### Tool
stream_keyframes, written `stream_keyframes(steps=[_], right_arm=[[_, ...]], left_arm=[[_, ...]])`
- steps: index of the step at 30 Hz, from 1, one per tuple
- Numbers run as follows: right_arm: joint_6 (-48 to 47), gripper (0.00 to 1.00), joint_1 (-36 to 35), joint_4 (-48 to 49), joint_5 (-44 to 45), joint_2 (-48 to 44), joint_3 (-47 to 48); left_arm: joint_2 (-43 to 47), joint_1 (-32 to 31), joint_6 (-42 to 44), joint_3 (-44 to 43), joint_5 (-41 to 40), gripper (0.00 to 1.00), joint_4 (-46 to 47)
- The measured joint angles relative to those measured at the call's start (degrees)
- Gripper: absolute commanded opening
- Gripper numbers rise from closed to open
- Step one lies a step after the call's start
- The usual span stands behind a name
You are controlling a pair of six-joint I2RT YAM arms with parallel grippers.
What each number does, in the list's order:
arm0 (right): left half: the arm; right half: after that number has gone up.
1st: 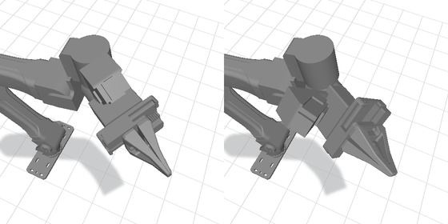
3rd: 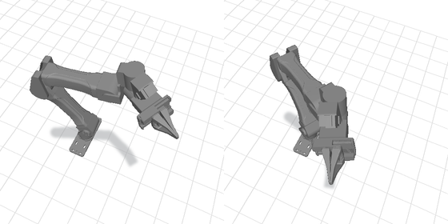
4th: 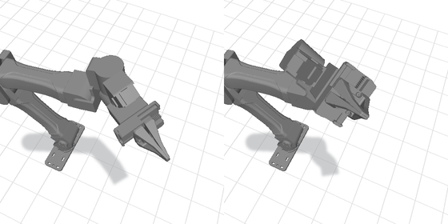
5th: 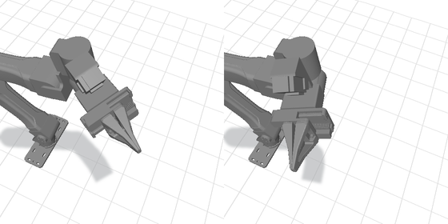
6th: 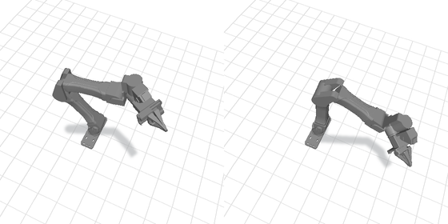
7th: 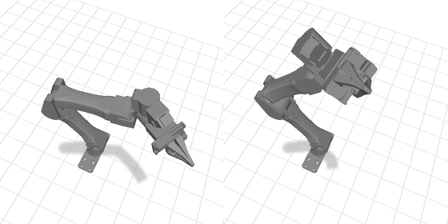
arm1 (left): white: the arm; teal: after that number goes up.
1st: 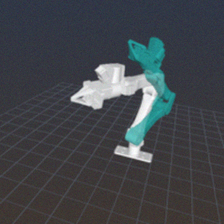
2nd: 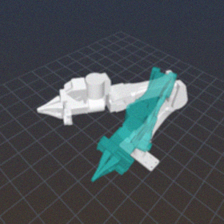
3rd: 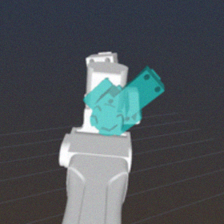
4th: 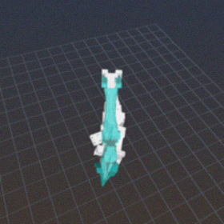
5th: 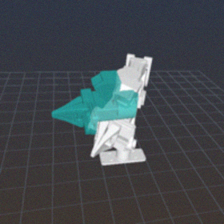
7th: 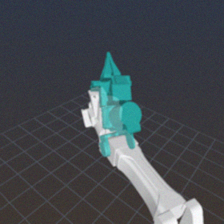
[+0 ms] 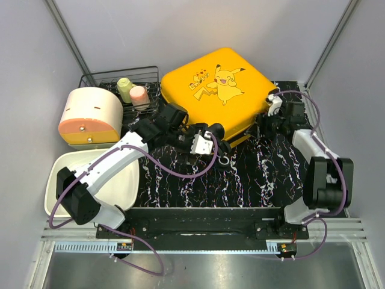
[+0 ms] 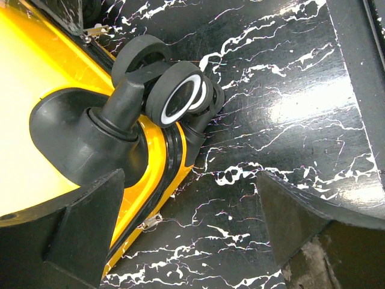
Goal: Open, take out, and arrange the luggage
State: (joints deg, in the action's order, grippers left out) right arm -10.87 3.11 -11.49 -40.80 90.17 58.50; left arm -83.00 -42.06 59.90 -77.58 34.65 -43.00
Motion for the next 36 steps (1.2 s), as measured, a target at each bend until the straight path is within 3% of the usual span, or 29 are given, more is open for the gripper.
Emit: stream_keyframes(steps=[6, 9, 18, 26, 36], right_arm=[[-0.74, 0.73, 2.62, 6.84, -3.28, -16.57, -11.28], [-0.92, 0.7, 2.32, 10.73, -3.89, -20.55, -15.13], [-2.67, 0.67, 2.12, 14.29, -3.63, -9.46, -15.67], [-2.78, 0.66, 1.75, 16.85, -9.14, -3.69, -15.65], [-5.6, 0.38, 1.68, 16.37, -14.49, -0.61, -13.22]], left_arm=[[0.07, 0.0, -0.68, -0.02, -0.15, 0.95, 0.26], [0.13, 0.0, -1.6, -0.02, -0.13, 0.95, 0.26], [0.13, 0.0, -3.45, -0.07, -0.09, 0.95, 0.26], [0.13, 0.0, -3.98, -0.07, -0.09, 0.94, 0.26], [0.11, 0.0, -3.93, -0.11, -0.09, 0.93, 0.26]])
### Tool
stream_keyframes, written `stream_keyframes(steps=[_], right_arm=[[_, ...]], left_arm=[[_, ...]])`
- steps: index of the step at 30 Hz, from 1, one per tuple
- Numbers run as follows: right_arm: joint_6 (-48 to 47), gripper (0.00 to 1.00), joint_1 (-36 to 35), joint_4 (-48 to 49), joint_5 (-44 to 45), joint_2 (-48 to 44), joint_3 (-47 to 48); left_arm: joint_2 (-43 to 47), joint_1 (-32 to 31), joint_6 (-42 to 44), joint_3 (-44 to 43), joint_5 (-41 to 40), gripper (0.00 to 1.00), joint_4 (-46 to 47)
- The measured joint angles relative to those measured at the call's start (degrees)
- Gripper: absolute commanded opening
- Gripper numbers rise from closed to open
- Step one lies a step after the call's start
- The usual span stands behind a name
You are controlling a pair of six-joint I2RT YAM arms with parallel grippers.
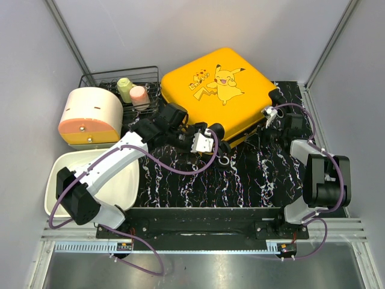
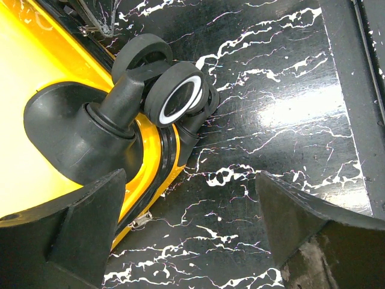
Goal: Open, take out, and arrange the luggage
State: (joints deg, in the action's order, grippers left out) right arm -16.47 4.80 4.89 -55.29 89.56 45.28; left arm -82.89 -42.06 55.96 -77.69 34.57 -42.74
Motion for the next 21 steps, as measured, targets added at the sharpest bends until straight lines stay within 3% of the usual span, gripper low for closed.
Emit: stream_keyframes(steps=[4, 6, 21], right_arm=[[-1.11, 0.19, 0.0, 0.0, -1.16, 0.0, 0.35], [-1.27, 0.01, 0.0, 0.0, -1.4, 0.0, 0.35], [-0.96, 0.0, -0.66, 2.91, 5.38, -6.36, -3.74]], left_arm=[[-0.13, 0.0, 0.0, -0.31, 0.02, 0.92, 0.02], [-0.17, 0.0, -0.02, -0.55, 0.02, 0.91, -0.04], [-7.82, -6.1, 11.8, -10.56, -5.44, 0.87, -5.38]])
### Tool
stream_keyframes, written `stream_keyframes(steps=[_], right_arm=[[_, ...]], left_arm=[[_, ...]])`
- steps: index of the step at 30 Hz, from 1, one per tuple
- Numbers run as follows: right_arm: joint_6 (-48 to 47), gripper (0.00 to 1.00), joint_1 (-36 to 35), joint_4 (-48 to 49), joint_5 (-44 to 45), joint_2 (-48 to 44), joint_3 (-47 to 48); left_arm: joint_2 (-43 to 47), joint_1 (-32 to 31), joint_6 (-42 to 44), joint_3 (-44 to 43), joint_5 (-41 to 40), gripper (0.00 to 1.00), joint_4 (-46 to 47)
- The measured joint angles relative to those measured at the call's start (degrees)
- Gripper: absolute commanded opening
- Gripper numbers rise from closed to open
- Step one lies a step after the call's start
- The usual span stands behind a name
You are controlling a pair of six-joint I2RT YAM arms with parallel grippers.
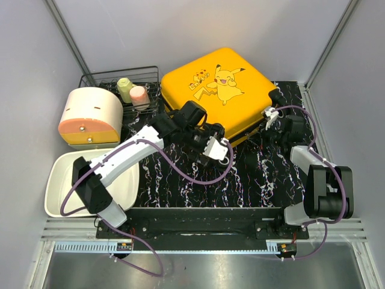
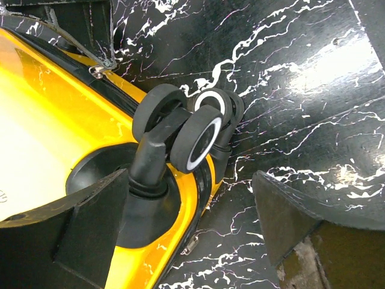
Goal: Open, take out, and arrange the luggage
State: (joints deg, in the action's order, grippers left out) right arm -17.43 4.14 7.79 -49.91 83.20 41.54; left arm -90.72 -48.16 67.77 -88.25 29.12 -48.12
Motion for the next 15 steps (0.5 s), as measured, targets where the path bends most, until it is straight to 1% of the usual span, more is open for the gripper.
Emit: stream_keyframes(steps=[5, 8, 10, 13, 15], right_arm=[[2.01, 0.01, -0.48, 2.56, 1.18, 0.61, -0.48], [3.34, 0.07, -0.85, 3.76, 0.94, 1.64, -0.48], [3.96, 0.08, -0.94, 4.2, 0.83, 2.08, -0.48], [4.26, 0.15, -1.05, 4.44, 0.85, 2.23, -0.48], [4.28, 0.15, -1.09, 4.83, 0.96, 2.29, -0.48]], left_arm=[[-1.66, 0.2, -0.28, -1.18, -0.76, 0.87, 0.07], [-1.53, 0.2, -0.59, -0.61, -0.98, 0.87, 1.07], [-1.38, 0.2, -0.76, 0.35, -0.92, 0.87, 1.9], [-0.9, 0.04, -1.22, 1.81, -0.94, 0.87, 2.6], [-0.57, 0.04, -1.57, 2.19, -0.92, 0.87, 2.84]])
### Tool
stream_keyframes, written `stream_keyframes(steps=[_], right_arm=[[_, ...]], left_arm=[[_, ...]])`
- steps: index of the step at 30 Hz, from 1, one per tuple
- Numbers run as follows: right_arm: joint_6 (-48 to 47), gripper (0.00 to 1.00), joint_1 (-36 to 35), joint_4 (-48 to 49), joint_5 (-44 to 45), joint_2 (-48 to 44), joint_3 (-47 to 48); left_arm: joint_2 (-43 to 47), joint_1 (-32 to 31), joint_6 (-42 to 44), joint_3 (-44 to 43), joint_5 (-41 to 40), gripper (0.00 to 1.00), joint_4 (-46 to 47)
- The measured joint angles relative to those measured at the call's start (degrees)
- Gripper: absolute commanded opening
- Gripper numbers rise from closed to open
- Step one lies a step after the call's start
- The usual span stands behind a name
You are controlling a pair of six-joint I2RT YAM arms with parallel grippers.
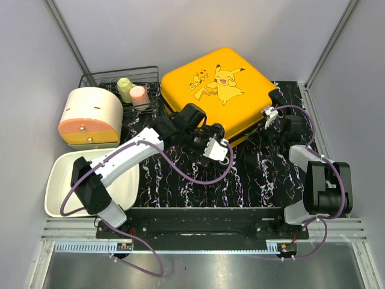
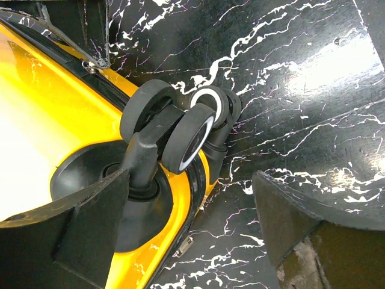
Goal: Open, take out, and arrange the luggage
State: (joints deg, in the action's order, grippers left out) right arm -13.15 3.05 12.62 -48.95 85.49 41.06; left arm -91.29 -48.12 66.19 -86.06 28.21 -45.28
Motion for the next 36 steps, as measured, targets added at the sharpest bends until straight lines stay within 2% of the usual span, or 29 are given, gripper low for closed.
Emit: stream_keyframes(steps=[4, 5, 7, 15, 20, 27, 32, 33, 36], right_arm=[[-0.02, 0.18, 0.0, 0.48, 0.0, 0.28, 0.0], [0.0, 0.16, 0.0, 0.66, -0.02, 0.42, 0.0], [0.02, 0.0, 0.0, 1.11, -0.02, 0.68, 0.0], [0.13, 0.0, -0.04, 2.32, 0.15, 0.04, -1.31], [-0.61, 0.0, -0.2, 2.21, 2.99, -3.41, -2.82], [-5.38, 0.0, -0.79, 0.0, 7.61, -6.23, -3.32], [-6.34, 0.0, -0.9, 0.09, 9.4, -6.32, -3.41], [-6.45, 0.0, -0.92, 0.15, 10.19, -6.32, -3.41], [-7.19, 0.0, -0.92, 0.42, 13.53, -6.32, -3.41]], left_arm=[[0.33, 0.02, -0.37, 0.31, -0.02, 0.87, -0.02], [0.33, 0.02, -0.5, 0.31, 0.0, 0.87, -0.02], [0.35, 0.02, -0.81, 0.33, 0.0, 0.87, 0.0], [0.37, -0.26, -1.73, -0.15, -0.13, 0.87, -0.24], [0.02, -2.01, 0.13, -3.02, -2.75, 0.8, -0.39], [-6.36, -4.07, 4.28, -8.48, -6.54, 0.79, -1.49], [-10.47, -5.05, 7.65, -9.11, -9.77, 0.66, -2.6], [-11.13, -5.25, 8.24, -9.35, -10.32, 0.59, -2.82], [-12.61, -5.49, 10.05, -10.69, -12.52, 0.48, -3.41]])
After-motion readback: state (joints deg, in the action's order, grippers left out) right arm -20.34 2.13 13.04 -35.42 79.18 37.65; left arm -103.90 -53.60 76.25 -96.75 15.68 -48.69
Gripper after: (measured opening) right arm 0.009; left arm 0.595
